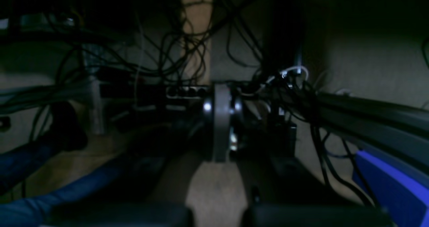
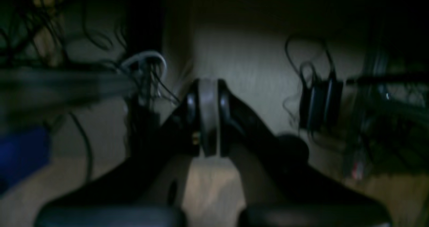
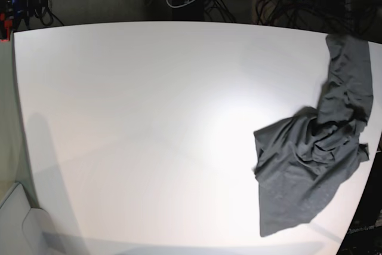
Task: Layout the t-shirt on the table in an organized manner, then fold the t-shirt properly
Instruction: 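Move the left gripper down onto the bunched grey t-shirt and grasp it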
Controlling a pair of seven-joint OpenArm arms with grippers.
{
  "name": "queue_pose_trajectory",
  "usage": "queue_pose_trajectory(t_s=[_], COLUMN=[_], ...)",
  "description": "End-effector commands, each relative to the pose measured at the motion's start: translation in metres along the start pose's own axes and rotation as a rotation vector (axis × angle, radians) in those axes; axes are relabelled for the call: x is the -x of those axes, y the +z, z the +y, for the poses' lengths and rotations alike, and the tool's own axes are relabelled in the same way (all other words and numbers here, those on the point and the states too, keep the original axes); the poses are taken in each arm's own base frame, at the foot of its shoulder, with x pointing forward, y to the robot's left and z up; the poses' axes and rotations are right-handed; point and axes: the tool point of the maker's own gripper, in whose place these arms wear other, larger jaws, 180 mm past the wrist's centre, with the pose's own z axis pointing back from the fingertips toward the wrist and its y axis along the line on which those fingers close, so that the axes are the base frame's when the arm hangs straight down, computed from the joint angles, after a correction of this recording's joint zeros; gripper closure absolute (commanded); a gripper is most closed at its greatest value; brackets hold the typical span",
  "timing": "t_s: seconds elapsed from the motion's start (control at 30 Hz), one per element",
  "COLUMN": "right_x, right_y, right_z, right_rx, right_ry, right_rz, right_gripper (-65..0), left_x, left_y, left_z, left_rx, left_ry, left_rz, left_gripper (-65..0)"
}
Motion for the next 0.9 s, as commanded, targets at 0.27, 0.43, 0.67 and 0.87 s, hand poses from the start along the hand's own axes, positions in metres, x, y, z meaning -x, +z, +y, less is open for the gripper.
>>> queue_pose_trajectory(t_s=[0.27,0.43,0.67,0.87], right_x=[-0.095,-0.135,-0.146,-0.165], right_y=[0.028,0.039,0.034,0.032], right_z=[0.027,0.026,0.028,0.042], right_rx=[-0.146,-0.139,-0.143,-0.179], right_ry=[0.049,0.064,0.069,0.071], right_rz=[-0.164,-0.229,-0.244,-0.298], right_gripper=[0.0,0.0,0.0,-9.4], left_x=[-0.069,-0.097,-0.133,-0.156], left_y=[0.037,0.05,0.058,0.06], left_z=[0.028,0.059,0.101,0.124], left_rx=[-0.077,-0.145,-0.185,-0.244], left_ry=[-0.022,0.05,0.161,0.17], left_rz=[-0.194,-0.278,-0.387,-0.436], left_gripper=[-0.2,-0.4,-0.4,-3.1])
